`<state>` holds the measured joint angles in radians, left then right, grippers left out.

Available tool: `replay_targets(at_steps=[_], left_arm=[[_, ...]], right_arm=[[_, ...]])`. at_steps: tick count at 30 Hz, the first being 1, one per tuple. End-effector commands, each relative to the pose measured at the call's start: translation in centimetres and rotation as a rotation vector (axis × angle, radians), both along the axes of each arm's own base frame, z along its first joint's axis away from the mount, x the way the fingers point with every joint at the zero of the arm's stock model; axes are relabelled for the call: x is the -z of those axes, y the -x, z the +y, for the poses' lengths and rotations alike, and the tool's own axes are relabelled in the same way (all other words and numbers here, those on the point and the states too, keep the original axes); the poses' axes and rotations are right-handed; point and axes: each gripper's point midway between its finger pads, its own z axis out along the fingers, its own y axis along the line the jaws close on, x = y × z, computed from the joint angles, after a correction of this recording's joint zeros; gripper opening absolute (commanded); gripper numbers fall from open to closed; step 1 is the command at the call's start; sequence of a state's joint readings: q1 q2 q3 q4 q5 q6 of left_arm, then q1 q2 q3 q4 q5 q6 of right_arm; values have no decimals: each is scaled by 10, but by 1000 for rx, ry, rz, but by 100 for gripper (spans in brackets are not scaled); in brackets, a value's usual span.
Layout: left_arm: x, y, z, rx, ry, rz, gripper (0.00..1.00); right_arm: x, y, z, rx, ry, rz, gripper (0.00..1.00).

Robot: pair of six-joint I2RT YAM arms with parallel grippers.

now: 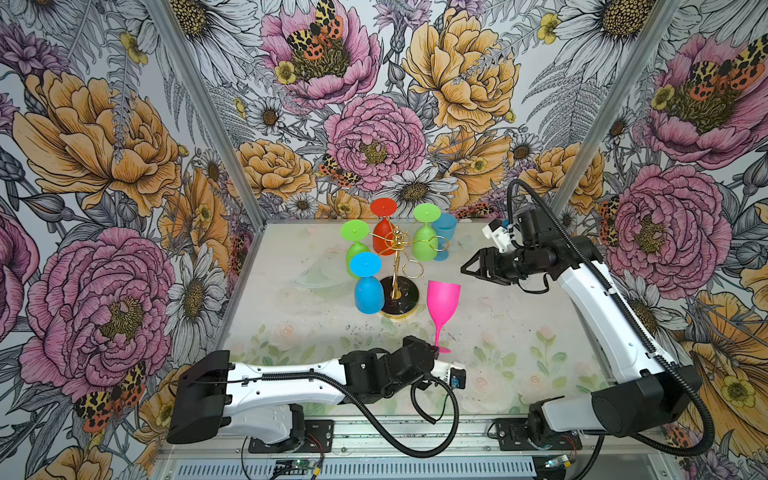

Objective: Take the wine glass off the wine glass rack
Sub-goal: 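Turn the pink glass upright with the left gripper while the right reaches its rim, then close the right gripper on the pink glass rim while the left releases the base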

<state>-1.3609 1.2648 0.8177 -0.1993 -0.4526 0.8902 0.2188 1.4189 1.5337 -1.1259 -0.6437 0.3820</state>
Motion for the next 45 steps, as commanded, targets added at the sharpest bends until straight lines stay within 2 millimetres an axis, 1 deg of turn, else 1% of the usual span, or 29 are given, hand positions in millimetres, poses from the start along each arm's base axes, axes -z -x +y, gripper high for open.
replay_targets(at_steps=[1, 4, 7, 9, 12, 18, 26, 30, 34, 36, 38, 40, 43, 45], left_arm=[[-25, -11, 3, -10, 15, -159, 0], [-24, -13, 7, -11, -19, -216, 0], [-26, -14, 9, -15, -19, -231, 0], [-29, -14, 10, -22, -13, -247, 0], [-30, -17, 12, -33, -27, -277, 0], [-23, -21, 15, -47, -74, -316, 0], [-27, -22, 15, -61, -55, -337, 0], [-22, -21, 16, -64, -51, -321, 9], [-22, -18, 17, -60, -16, -291, 17], [-21, -16, 18, -60, -5, -276, 23], [-21, -14, 19, -59, 7, -255, 32], [-19, -11, 20, -55, 20, -225, 44], [-20, -8, 23, -62, 60, -179, 57], [-24, -6, 24, -77, 99, -148, 63]], right_arm=[[-6, 2, 15, -62, -35, -1, 59], [-5, 2, 23, -89, -34, 2, 58], [-3, 1, 26, -97, -33, 10, 56], [-1, 1, 27, -102, -34, 14, 52], [0, 2, 30, -114, -44, 25, 46], [3, 5, 31, -129, -52, 31, 30], [9, 6, 30, -137, -39, 36, 8], [6, 5, 28, -136, -28, 16, 1], [5, 5, 26, -130, -16, 2, 0], [5, 5, 25, -126, -7, -6, 0], [4, 3, 22, -115, 13, -20, 0], [5, -1, 16, -94, 49, -42, 0], [4, -8, 7, -58, 102, -72, 0], [6, -13, 2, -37, 139, -88, 0]])
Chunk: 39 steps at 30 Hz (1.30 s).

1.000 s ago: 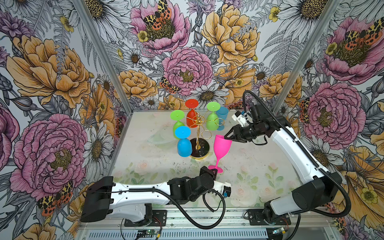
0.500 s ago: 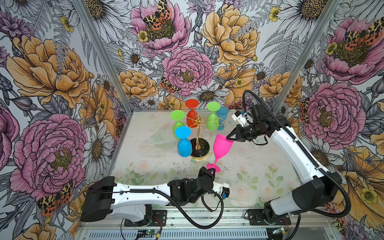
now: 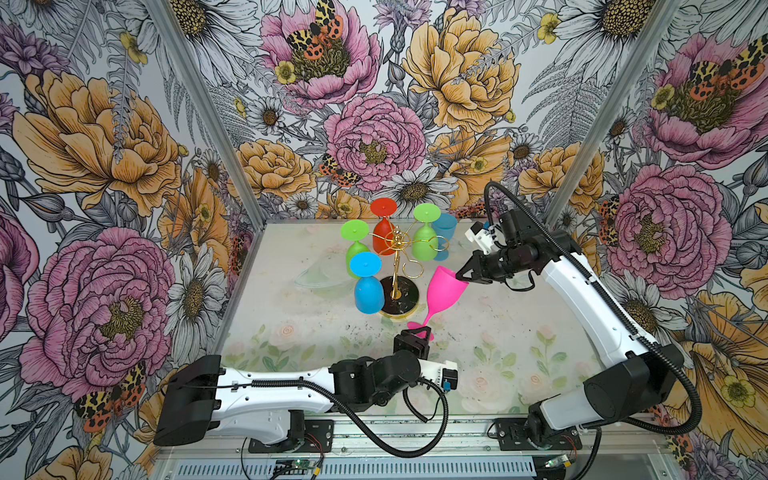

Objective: Take the wine glass off the wine glass rack
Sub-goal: 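Close the right gripper on the pink glass rim while the left releases the base, then carry the pink glass beside the blue glass with the right gripper while the left withdraws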

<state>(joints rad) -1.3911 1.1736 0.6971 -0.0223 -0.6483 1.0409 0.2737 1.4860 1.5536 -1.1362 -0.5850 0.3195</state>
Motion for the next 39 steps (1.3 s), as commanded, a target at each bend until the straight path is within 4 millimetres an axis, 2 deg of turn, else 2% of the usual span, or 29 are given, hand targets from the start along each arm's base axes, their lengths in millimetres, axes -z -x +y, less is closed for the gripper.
replay_targets(at_steps=[1, 3, 5, 10, 16, 21, 26, 31, 39], left_arm=[[-6, 7, 2, -1, 102, 83, 66], [-13, 8, 3, -20, 167, 124, 71], [-21, 10, 6, -36, 233, 170, 81], [-38, 13, 14, -91, 401, 310, 89], [-51, 3, 35, -227, 546, 484, 89], [-66, -6, 53, -261, 686, 590, 89], [-66, -15, 75, -297, 777, 715, 90], [-68, -18, 92, -314, 816, 794, 91], [-67, -23, 114, -366, 872, 822, 92]], right_arm=[[-15, -9, -13, 36, 73, -105, 0], [-14, -14, -20, 57, 114, -128, 0], [-13, -17, -27, 75, 157, -151, 0], [-9, -32, -51, 148, 294, -223, 0], [0, -56, -81, 280, 402, -310, 0], [3, -79, -99, 374, 473, -373, 0], [1, -103, -121, 479, 536, -437, 0], [2, -129, -131, 533, 563, -477, 0], [17, -169, -145, 572, 620, -498, 0]])
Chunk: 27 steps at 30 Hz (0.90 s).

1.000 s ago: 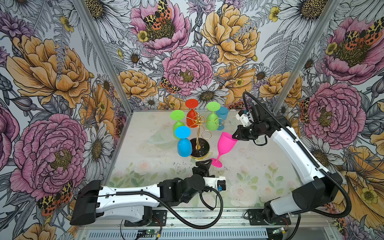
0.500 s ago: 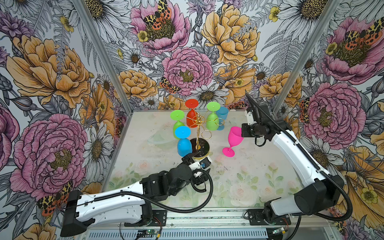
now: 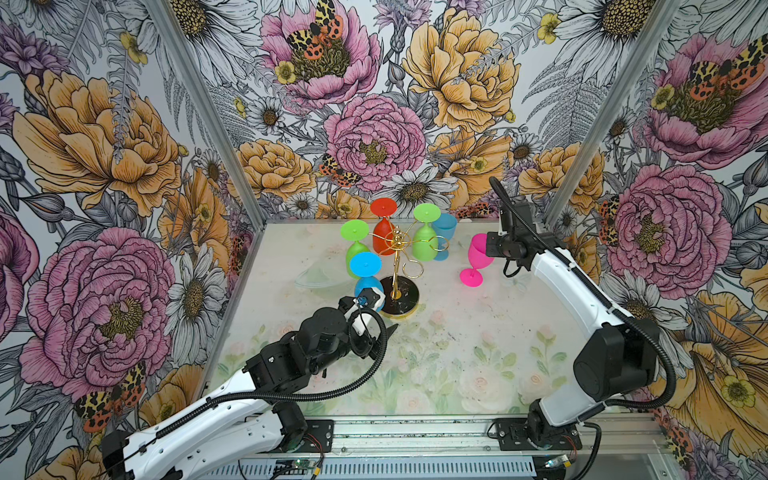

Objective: Take the wine glass off the wine glass rack
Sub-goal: 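Carry the pink glass beside the blue glass with the right gripper while the left withdraws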

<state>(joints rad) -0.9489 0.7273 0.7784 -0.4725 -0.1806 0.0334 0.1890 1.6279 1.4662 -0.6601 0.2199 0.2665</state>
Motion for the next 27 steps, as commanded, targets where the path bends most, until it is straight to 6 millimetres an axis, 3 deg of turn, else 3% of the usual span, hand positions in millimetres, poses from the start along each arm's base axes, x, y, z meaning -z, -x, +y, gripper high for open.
replay_targets(at_steps=[1, 9, 15, 27], left_arm=[[0, 6, 5, 10, 44, 55, 92], [8, -9, 30, -91, 94, 124, 94], [2, -16, 47, -144, 147, 135, 94], [2, -29, 85, -270, 225, 167, 95]], right_arm=[[-25, -28, -10, 37, 23, -115, 0], [-14, -66, -9, 37, 15, -128, 0], [-17, -93, -7, 37, 21, -152, 0], [-4, -121, -5, 36, 21, -148, 0]])
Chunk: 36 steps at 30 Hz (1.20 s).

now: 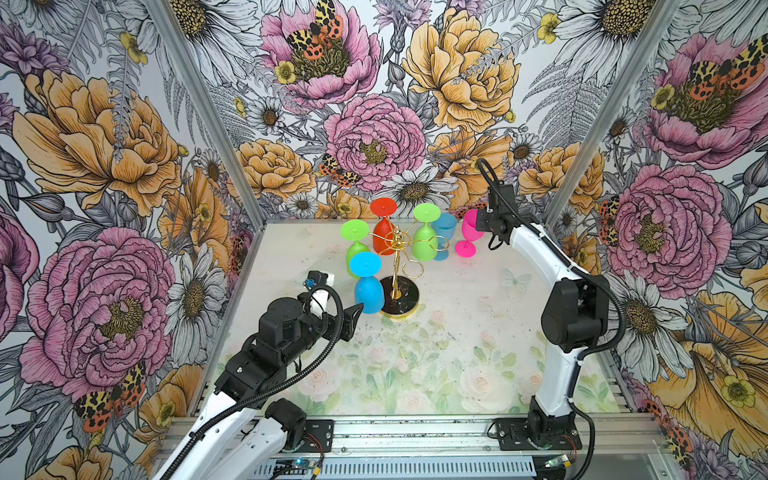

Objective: Take the wine glass off the wine glass rack
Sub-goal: 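Carry the pink glass beside the blue glass with the right gripper while the left withdraws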

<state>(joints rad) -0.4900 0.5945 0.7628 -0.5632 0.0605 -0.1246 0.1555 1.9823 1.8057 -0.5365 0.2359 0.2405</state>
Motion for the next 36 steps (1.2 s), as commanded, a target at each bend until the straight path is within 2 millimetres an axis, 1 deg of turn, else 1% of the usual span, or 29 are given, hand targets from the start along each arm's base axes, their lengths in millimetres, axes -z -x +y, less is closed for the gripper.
replay_targets(at_steps=[1, 6, 12, 23, 34, 36], left_arm=[[7, 3, 2, 7, 37, 36, 95], [9, 0, 14, -37, 56, 38, 95], [10, -1, 21, -58, 67, 36, 96], [10, -1, 22, -62, 68, 37, 96], [11, -1, 23, -65, 69, 38, 96], [11, -1, 23, -66, 70, 39, 96]], right_arm=[[-9, -14, -5, 10, 8, -41, 0], [-1, -18, -4, 9, 4, -29, 0], [7, -22, -3, 9, 0, -17, 0], [23, -26, 0, 7, -14, 8, 0], [29, -26, 0, 10, -19, 18, 0], [28, -26, 0, 10, -19, 16, 4]])
